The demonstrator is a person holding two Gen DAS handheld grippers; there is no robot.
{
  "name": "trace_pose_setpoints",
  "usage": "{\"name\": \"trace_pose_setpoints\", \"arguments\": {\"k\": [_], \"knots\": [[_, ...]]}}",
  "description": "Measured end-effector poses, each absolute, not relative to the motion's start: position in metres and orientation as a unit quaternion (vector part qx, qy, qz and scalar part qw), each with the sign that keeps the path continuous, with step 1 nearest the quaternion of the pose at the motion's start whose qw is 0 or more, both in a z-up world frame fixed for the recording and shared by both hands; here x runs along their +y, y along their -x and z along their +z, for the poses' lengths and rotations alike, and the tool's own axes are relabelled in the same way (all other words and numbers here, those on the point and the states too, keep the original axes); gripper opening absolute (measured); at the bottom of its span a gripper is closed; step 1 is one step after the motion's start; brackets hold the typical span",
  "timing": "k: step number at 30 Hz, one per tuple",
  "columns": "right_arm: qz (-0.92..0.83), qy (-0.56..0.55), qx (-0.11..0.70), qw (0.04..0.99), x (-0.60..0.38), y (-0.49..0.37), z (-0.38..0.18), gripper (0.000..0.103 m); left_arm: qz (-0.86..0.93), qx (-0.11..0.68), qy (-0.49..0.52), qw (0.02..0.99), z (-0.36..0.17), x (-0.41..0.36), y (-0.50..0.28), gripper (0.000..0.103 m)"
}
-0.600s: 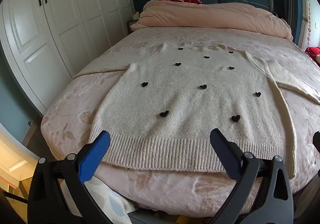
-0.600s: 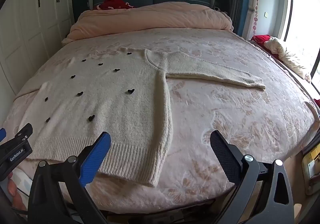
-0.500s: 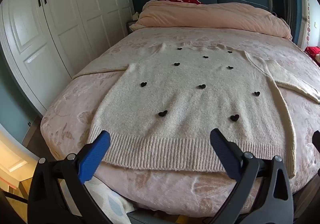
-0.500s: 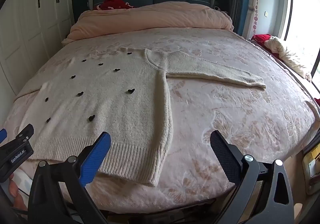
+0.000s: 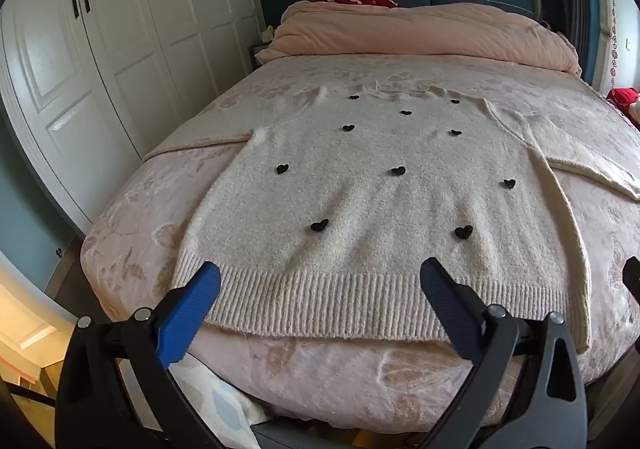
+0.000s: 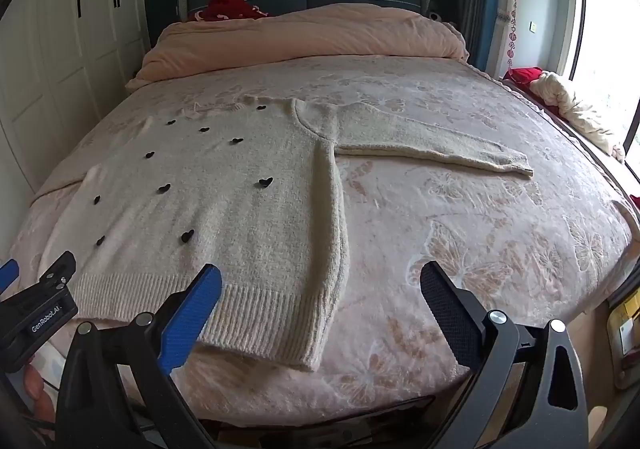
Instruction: Fold small clothes
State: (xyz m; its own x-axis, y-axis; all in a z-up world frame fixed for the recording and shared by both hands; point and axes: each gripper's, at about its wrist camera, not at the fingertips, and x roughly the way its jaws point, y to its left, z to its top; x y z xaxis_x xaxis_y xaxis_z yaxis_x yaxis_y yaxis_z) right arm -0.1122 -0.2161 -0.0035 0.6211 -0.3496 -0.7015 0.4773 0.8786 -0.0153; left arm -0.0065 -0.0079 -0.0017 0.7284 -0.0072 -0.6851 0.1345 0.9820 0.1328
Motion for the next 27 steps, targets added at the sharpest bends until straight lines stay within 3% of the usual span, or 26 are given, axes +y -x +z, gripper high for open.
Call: {"name": "trace_pose_setpoints", "arguments": {"k": [27], "knots": [[-0.223, -0.090, 0.362, 0.901, -0.203, 0.115, 0.004, 0.098, -0.050, 0.345, -0.093, 0.932, 0.014, -0.028, 0.019, 0.098]]}}
